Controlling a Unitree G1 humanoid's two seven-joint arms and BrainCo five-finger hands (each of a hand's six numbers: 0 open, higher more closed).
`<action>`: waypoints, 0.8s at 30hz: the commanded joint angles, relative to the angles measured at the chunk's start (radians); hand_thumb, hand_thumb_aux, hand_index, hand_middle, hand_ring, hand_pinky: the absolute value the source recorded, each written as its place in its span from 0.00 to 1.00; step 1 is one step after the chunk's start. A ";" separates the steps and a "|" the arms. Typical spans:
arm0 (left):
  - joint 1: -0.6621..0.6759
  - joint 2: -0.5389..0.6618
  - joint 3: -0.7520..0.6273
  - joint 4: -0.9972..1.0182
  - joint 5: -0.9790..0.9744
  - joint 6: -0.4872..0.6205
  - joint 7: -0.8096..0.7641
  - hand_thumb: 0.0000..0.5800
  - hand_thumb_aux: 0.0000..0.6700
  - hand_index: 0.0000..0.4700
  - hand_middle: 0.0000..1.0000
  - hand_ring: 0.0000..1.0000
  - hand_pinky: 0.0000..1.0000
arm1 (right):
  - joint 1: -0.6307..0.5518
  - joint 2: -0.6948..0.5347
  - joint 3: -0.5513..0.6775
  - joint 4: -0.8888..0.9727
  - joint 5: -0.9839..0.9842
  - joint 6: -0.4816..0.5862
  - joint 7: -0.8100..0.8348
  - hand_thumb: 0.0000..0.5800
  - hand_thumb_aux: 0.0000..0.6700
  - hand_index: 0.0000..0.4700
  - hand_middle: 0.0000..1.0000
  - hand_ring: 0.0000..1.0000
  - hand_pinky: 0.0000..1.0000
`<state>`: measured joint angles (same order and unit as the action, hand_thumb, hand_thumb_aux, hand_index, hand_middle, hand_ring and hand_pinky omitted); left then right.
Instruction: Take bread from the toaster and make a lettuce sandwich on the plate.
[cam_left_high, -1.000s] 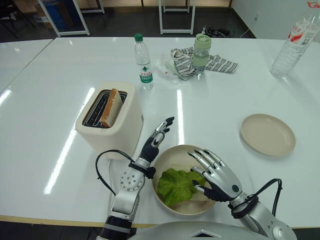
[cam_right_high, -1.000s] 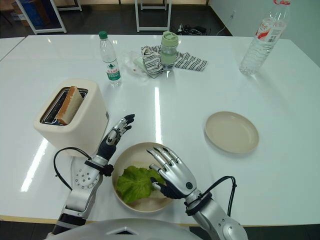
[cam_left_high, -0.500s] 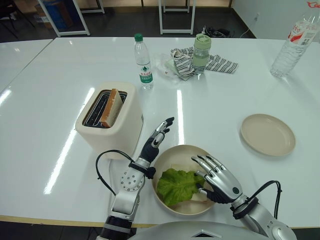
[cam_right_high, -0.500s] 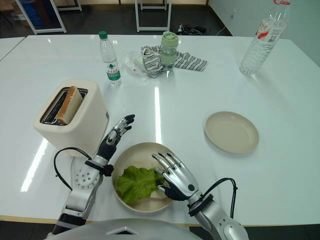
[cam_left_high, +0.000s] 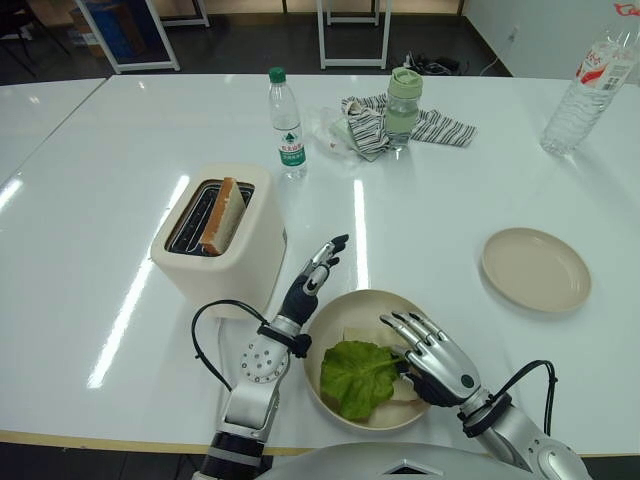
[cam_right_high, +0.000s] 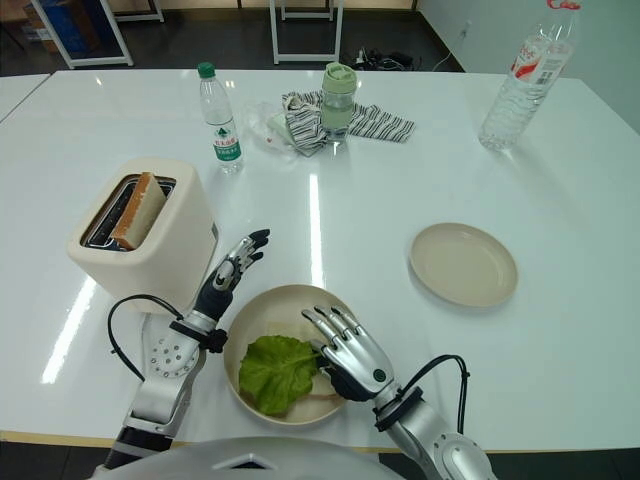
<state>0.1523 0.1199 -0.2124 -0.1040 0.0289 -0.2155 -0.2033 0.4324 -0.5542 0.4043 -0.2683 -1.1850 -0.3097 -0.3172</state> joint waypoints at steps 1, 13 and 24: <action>0.002 -0.001 0.002 0.002 0.006 0.017 0.000 0.00 0.00 0.00 0.00 0.00 0.00 | 0.008 -0.018 -0.022 -0.028 0.008 0.013 0.018 1.00 1.00 1.00 0.00 0.00 0.00; 0.008 -0.001 0.000 0.006 0.009 0.018 0.000 0.00 0.00 0.00 0.00 0.00 0.00 | -0.025 -0.033 -0.109 -0.033 0.059 0.022 0.027 1.00 1.00 1.00 0.00 0.00 0.00; 0.014 0.003 -0.001 0.003 0.009 0.021 -0.002 0.00 0.00 0.00 0.00 0.00 0.00 | -0.036 -0.042 -0.127 -0.020 0.065 0.021 0.026 1.00 1.00 1.00 0.00 0.00 0.00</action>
<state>0.1587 0.1209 -0.2137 -0.1040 0.0294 -0.2082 -0.2044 0.3929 -0.5932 0.2731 -0.2945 -1.1194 -0.2862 -0.2977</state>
